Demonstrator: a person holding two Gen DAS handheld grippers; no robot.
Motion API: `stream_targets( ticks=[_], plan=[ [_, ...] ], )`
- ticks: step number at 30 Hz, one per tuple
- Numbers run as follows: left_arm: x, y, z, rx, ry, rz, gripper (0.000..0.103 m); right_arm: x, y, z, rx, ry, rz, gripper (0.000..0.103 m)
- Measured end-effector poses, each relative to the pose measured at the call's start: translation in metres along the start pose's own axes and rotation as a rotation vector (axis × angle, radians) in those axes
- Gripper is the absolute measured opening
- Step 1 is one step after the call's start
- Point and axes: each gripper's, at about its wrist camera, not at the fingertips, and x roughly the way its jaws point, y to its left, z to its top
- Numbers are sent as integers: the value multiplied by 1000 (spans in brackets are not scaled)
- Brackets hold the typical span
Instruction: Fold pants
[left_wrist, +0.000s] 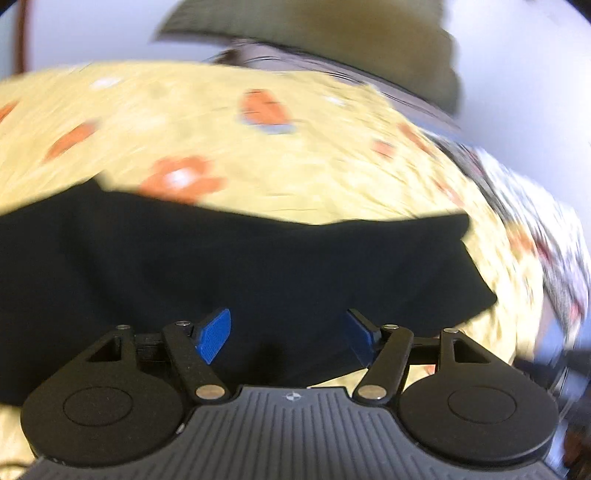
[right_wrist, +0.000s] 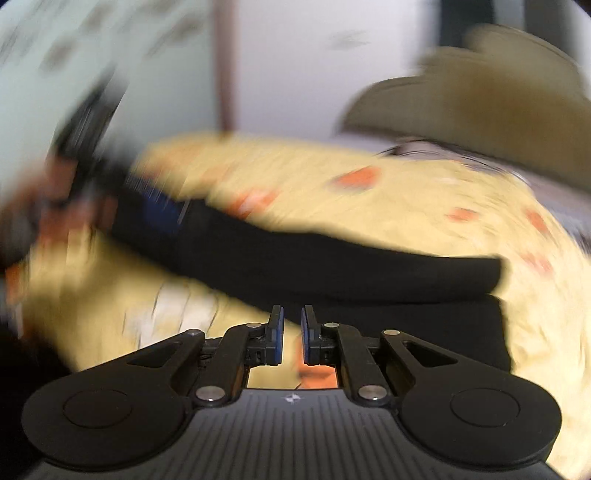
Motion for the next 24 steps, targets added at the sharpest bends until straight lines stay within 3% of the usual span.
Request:
stream_targets(
  ticks=[2, 4, 6, 9, 12, 15, 19, 22, 24],
  plan=[
    [7, -24, -1, 103, -1, -21, 72, -1, -39, 2, 208, -89, -41, 19],
    [17, -40, -4, 182, 8, -29, 72, 18, -78, -3, 414, -133, -51, 59],
    [39, -58, -3, 244, 33, -32, 72, 40, -116, -9, 590, -167, -48, 71],
    [56, -65, -5, 263, 47, 5, 72, 79, -161, -21, 825, -171, 7, 71],
    [74, -60, -6, 250, 67, 37, 72, 109, -188, -30, 983, -157, 60, 71],
    [80, -55, -7, 225, 79, 76, 72, 132, -203, -41, 1116, -108, 56, 69],
    [81, -56, -12, 280, 56, 194, 73, 140, -201, -19, 1145, -105, 66, 72],
    [84, -52, -15, 279, 71, 187, 75, 154, -188, 20, 1071, -112, 100, 73],
    [85, -48, -15, 252, 71, 175, 77, 173, -174, 51, 993, -88, 144, 80]
  ],
)
